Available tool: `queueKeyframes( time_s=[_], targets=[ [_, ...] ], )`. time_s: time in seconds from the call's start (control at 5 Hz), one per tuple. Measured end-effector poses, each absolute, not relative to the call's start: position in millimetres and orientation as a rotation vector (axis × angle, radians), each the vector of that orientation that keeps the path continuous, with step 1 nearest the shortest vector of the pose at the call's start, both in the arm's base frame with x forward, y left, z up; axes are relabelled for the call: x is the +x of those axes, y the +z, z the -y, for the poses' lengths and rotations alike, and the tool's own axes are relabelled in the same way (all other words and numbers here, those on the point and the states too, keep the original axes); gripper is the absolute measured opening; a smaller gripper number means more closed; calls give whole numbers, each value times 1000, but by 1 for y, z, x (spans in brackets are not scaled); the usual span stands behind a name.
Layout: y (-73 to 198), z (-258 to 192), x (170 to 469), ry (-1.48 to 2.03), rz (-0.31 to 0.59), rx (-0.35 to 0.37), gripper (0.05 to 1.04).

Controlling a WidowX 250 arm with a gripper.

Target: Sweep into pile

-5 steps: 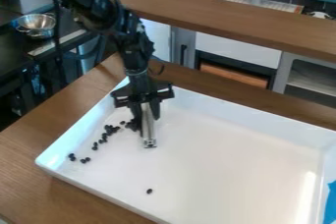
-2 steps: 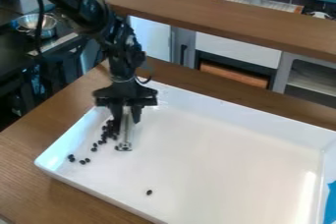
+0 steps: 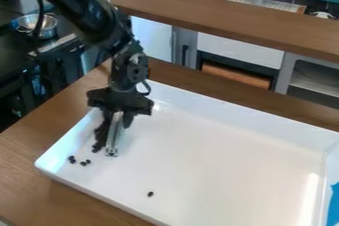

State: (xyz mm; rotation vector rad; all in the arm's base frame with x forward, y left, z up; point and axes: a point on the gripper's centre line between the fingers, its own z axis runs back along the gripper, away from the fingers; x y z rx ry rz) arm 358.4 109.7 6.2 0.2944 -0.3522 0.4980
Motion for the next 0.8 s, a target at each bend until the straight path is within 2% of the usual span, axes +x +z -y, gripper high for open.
queueKeyframes(
  time_s=[0.2, 0.4, 0.6, 0.8],
  targets=[
    [18, -92, 358, 464, 351, 251, 370],
    [51, -44, 360, 407, 317, 79, 370],
    [70, -13, 358, 371, 269, -12, 370],
    [75, 20, 353, 295, 200, -84, 370]
  ],
)
